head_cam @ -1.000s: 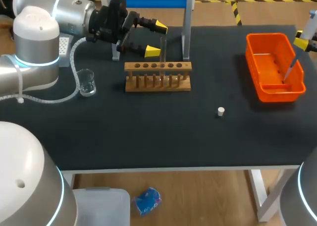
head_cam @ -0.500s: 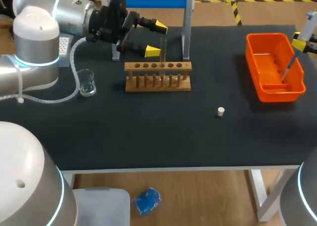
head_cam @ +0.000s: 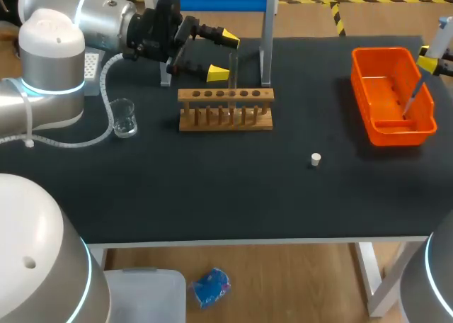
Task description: Invert the test tube, pick up the pipette, mount the tip to pipette, aspirate from beaker and dispense into the tube, eject the tip, return the pipette, and cap with the stopper.
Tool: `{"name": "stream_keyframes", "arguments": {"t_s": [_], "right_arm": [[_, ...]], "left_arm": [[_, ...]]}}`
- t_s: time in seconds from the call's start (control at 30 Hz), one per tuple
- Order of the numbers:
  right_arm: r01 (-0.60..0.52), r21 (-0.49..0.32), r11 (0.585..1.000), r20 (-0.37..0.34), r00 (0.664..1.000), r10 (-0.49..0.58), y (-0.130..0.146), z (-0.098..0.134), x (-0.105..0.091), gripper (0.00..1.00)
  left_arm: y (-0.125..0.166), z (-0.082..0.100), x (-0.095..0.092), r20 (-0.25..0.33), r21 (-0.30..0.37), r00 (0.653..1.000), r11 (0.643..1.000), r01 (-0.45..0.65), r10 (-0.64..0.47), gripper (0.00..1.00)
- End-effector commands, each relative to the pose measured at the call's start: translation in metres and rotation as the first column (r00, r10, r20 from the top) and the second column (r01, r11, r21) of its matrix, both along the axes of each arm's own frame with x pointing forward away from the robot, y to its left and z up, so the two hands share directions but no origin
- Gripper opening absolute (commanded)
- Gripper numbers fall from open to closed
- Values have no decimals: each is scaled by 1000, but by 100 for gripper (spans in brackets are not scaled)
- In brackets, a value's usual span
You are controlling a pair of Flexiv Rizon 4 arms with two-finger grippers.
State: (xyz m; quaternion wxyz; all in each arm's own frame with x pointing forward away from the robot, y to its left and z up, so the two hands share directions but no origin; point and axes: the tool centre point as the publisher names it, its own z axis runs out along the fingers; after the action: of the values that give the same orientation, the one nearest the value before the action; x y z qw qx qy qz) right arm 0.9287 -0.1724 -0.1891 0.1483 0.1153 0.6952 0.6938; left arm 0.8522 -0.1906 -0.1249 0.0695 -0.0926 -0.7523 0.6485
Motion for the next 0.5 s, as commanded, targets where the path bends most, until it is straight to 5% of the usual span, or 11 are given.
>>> {"name": "stream_keyframes", "arguments": {"t_s": [0.03,0.5], "right_arm": [[2,-2,1000,1,1000,-2,0,0,0,0],[2,-2,1000,1,1000,-2,0,0,0,0]], "left_arm": [[0,-1,0,2,-2,1000,1000,-1,1,100],[-4,4,2,-1,17,1000,1000,-5,5,100]]}}
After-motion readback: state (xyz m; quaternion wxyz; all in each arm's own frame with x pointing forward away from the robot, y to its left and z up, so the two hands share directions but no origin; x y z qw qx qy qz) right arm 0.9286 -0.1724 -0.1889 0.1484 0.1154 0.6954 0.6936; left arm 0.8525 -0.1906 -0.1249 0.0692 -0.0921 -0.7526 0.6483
